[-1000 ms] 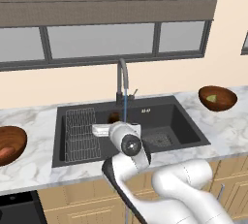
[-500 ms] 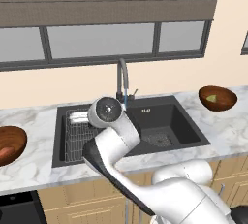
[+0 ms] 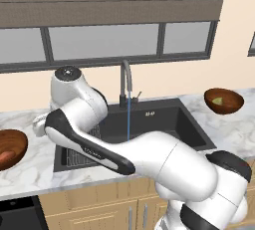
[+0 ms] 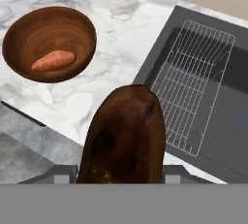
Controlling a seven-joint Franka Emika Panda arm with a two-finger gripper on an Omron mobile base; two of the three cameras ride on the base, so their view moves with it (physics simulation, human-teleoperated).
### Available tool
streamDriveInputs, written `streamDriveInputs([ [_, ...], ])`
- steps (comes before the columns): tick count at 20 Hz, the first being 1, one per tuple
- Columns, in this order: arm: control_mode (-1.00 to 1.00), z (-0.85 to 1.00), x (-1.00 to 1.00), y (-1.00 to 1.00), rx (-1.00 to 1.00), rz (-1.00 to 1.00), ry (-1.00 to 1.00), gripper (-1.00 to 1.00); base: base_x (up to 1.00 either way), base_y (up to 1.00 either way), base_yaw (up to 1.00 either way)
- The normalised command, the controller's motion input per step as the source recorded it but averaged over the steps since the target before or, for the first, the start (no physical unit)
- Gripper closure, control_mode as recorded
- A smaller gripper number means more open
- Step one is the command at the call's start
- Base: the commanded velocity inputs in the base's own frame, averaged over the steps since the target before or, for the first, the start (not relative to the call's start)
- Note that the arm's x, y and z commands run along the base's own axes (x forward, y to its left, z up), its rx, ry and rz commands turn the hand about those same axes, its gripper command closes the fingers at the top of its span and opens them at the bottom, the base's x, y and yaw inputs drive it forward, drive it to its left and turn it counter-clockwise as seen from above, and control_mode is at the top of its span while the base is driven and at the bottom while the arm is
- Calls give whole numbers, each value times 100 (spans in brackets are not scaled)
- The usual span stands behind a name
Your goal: Pick the sweet potatos from the sink and place them in one bowl. Place the lemon wedge in the other bowl. Then turn off the sink faucet.
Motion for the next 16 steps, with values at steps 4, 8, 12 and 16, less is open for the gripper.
streamDriveInputs([
  [4, -100, -52, 12, 87, -18, 23, 12, 100, 0, 0, 0],
  [8, -100, -23, 28, 73, -7, 13, 0, 100, 0, 0, 0],
  [12, -100, -18, 43, 48, 0, 10, 0, 100, 0, 0, 0],
  [16, -100, -24, 36, 50, 0, 11, 0, 100, 0, 0, 0],
])
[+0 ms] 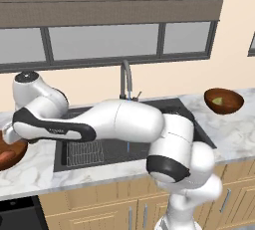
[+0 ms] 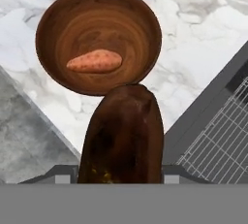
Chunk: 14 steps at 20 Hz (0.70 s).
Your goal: Pick the sweet potatos from the sink and place them in one bowl. Place the lemon wedge in the other bowl. Then turn off the sink faucet.
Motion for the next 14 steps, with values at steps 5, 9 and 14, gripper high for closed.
streamDriveInputs([
  [5, -100, -8, 9, 46, 0, 9, 0, 100, 0, 0, 0],
  [9, -100, -34, 11, 47, 0, 6, -3, 100, 0, 0, 0],
  [14, -100, -56, 24, 37, 0, 6, -8, 100, 0, 0, 0],
])
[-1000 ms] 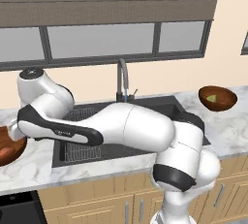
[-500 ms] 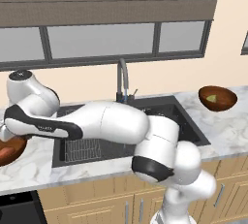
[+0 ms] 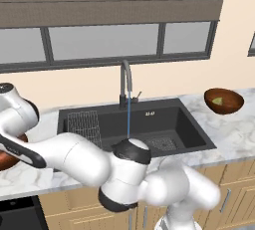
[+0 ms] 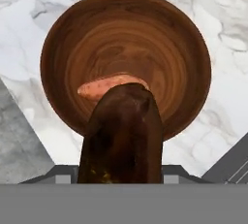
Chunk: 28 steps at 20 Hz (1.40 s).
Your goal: Pick the sweet potatos from the sink and place them in one bowl. Place the lemon wedge in the other bowl. Then turn off the sink faucet.
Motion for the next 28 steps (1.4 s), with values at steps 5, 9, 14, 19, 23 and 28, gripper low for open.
streamDriveInputs([
  [5, -100, -42, 18, 16, 0, 5, -5, 100, 0, 0, 0],
  [9, -100, -40, 4, 0, 2, 4, -3, 100, 0, 0, 0],
  [14, -100, -43, 7, 0, 2, 4, -3, 100, 0, 0, 0],
  [19, -100, -28, 28, 0, 1, 2, -5, 100, 0, 0, 0],
  [23, -100, -14, 13, 0, 0, 2, -6, -100, 0, 0, 0],
  [28, -100, -12, 6, 0, 0, 2, -4, -100, 0, 0, 0],
])
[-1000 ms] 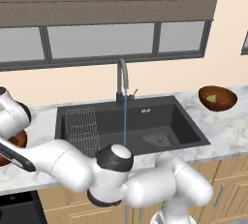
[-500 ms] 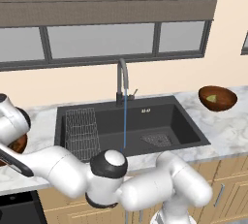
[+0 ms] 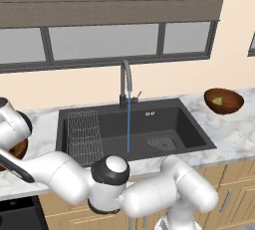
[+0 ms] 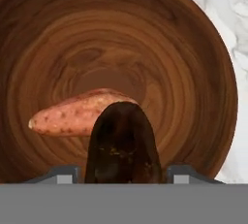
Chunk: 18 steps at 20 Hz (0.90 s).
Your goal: Pick the sweet potatos from the sink and place them in one bowl. Place the lemon wedge in the other bowl. Then turn off the sink faucet.
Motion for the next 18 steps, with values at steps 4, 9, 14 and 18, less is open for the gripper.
streamDriveInputs([
  [4, -100, 7, 0, -10, 2, 0, -5, -100, 0, 0, 0],
  [9, -100, 60, -14, -44, 9, 0, -7, -100, 0, 0, 0],
  [14, -100, 26, -57, -100, 2, -1, 0, -100, 0, 0, 0],
  [18, -100, 9, -60, -100, 1, 0, -2, -100, 0, 0, 0],
])
